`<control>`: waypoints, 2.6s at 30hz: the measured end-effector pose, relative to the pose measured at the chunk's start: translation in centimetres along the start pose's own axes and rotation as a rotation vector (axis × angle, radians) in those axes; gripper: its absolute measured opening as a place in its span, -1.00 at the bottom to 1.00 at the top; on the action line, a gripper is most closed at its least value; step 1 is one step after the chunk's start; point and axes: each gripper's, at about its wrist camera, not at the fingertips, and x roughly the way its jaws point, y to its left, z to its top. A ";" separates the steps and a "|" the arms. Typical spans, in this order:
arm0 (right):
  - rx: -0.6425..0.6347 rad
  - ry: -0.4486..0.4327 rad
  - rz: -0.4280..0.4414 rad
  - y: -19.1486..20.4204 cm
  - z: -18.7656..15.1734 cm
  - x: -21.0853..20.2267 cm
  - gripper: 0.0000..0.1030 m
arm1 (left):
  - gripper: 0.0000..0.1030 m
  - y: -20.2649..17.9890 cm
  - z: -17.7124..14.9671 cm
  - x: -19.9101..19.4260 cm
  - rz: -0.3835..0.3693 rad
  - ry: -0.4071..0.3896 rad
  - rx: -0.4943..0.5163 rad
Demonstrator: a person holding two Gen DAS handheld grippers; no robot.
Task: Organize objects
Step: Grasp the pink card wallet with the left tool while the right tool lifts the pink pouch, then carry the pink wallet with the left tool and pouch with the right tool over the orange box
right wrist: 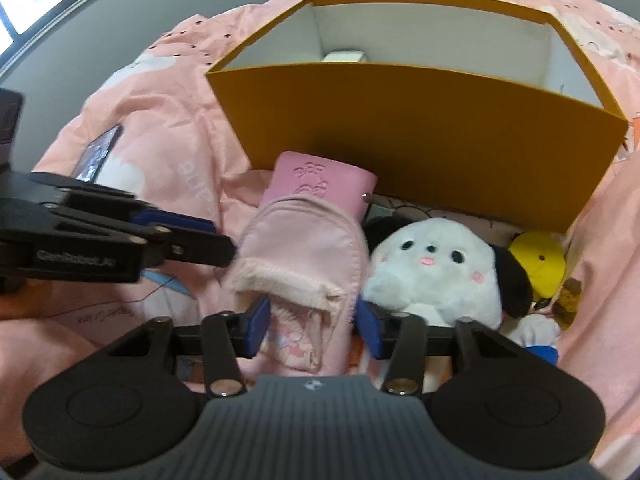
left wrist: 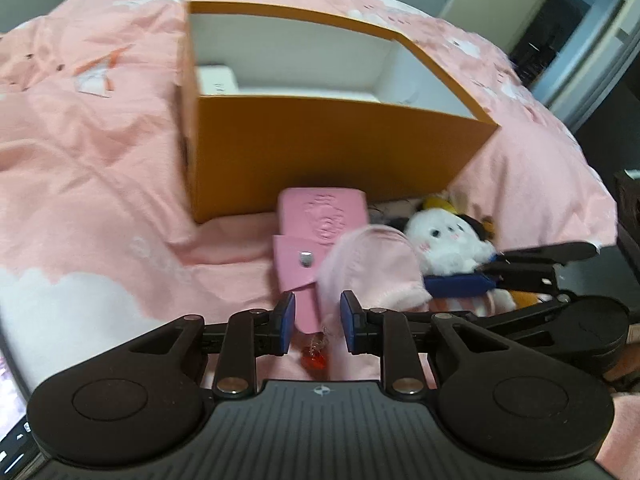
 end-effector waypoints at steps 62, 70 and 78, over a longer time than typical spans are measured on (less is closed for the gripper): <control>0.201 -0.299 -0.065 -3.8 3.9 -9.1 -0.66 | -0.29 -0.6 3.3 -2.7 -0.016 -0.141 -0.070; 0.135 -0.428 -0.103 -3.3 7.0 -13.1 -0.66 | -0.29 -2.4 7.2 -7.6 -0.081 -0.314 -0.070; 0.148 -0.482 -0.129 -4.7 11.0 -13.2 -0.67 | -0.29 -2.1 13.6 -6.1 -0.065 -0.333 -0.099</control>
